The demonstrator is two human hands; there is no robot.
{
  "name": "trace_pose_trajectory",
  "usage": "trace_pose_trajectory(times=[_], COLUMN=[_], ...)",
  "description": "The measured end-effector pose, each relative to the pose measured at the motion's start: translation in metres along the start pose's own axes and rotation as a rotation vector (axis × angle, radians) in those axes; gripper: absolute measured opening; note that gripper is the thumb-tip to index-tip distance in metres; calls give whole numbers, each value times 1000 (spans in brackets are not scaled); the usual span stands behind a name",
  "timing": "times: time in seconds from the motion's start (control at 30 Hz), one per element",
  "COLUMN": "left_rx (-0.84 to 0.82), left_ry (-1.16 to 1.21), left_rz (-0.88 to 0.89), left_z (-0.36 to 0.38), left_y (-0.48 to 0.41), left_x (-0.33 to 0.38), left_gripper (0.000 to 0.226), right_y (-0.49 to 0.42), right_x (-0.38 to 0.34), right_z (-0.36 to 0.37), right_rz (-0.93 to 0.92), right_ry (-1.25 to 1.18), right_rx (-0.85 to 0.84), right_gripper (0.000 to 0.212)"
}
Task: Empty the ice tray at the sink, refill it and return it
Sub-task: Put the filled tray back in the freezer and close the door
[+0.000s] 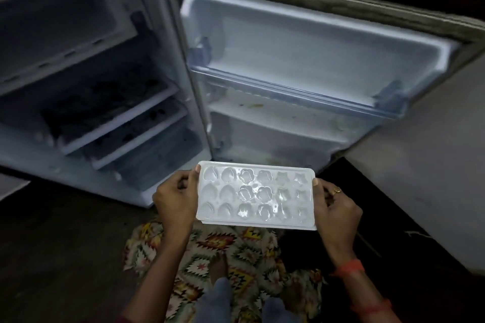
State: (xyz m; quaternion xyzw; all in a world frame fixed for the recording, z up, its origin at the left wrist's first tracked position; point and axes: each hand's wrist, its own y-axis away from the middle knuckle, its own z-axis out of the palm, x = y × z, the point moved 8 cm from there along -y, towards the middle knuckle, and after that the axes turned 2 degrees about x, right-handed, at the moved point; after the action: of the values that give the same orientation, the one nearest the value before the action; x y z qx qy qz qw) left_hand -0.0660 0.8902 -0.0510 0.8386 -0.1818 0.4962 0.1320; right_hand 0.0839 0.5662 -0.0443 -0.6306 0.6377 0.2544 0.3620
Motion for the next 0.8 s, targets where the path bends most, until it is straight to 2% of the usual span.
trace_pose_trajectory(times=[0.2,0.33,0.47,0.67,0.8], left_rx=[137,224,300,381,389], left_ry=[-34,-26,-21,7,42], left_rz=[-49,-53,-74,-109,-148], left_z=[-60,-95,-124,-164,-182], left_y=[-52,-80,-101,-129,-148], left_x=[-22,-29,-36,-50,-57], left_gripper=[24,24,23,24,22], right_y=[0,-2,-3,1,3], right_x=[-64,-100,-124,-162,-191], right_z=[70,112,152,209,234], right_rz=[-100,-145,-120,-8,-1], right_ry=[6,-81,-170,-411,-498], right_rx=[-110,-212,-346,-638,-726], right_gripper=[21,16,17,23,24])
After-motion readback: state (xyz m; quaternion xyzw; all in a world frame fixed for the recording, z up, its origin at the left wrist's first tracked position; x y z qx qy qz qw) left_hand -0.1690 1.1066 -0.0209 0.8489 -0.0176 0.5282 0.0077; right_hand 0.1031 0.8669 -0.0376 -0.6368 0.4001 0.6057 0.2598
